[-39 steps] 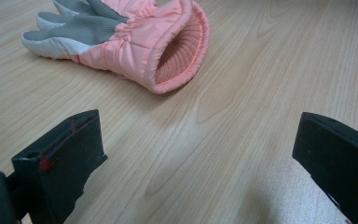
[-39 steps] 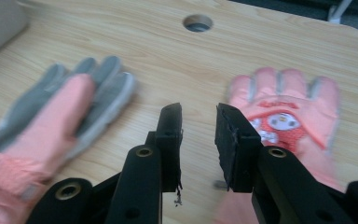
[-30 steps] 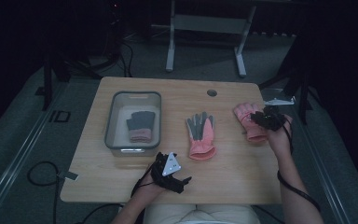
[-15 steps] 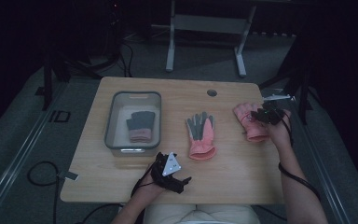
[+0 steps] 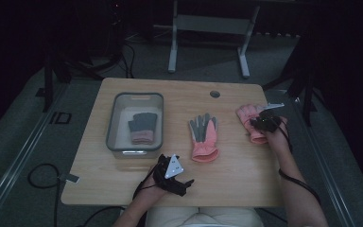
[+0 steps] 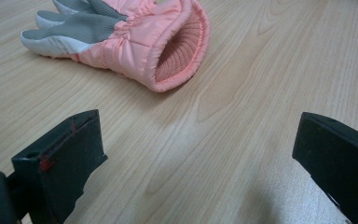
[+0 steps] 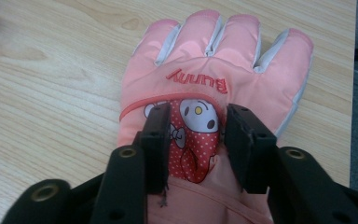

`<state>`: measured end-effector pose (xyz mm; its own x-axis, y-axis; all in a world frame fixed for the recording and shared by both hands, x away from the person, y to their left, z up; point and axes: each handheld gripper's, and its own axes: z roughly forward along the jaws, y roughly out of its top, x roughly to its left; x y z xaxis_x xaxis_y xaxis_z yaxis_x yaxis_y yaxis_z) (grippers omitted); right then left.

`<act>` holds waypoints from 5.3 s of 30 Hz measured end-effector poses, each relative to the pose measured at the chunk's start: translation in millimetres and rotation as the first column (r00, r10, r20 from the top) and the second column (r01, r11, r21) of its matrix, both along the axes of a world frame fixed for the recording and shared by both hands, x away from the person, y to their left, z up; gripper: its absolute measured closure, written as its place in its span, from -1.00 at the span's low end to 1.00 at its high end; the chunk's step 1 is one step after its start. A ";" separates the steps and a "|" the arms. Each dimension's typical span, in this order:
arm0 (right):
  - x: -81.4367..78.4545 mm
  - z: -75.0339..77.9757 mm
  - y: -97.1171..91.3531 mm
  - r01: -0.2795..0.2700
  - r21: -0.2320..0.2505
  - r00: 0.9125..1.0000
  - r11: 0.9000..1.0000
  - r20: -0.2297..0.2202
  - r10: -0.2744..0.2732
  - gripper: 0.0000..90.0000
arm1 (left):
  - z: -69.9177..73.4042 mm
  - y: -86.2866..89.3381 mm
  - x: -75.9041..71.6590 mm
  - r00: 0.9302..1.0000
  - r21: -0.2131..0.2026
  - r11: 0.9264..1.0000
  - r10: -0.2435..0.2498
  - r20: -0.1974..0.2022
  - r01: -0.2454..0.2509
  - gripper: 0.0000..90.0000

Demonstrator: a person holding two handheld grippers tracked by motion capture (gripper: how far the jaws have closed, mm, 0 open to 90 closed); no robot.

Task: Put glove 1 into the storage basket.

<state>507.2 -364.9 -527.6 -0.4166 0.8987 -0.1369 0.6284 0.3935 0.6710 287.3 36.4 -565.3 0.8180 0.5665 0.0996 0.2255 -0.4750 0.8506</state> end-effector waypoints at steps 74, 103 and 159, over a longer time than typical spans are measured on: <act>-97.4 10.5 40.6 0.163 0.159 0.987 0.974 -0.042 -0.158 0.73 | -0.4 1.5 -0.3 1.000 -0.011 1.000 0.001 -0.002 -0.001 -0.97; -96.8 26.9 35.6 -0.047 0.031 0.995 0.998 -0.088 0.050 0.34 | -0.4 1.9 0.9 1.000 -0.014 1.000 0.000 -0.005 0.000 -0.97; -126.6 98.7 160.5 0.046 0.284 0.997 0.958 0.052 -0.063 0.92 | -0.6 2.0 0.6 1.000 -0.024 1.000 -0.002 -0.003 0.002 -0.97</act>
<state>380.6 -204.4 -429.0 -0.3648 0.9254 0.1027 0.5989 0.1488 0.7869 287.9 38.4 -565.9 0.8195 0.5669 0.0834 0.2274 -0.4554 0.8607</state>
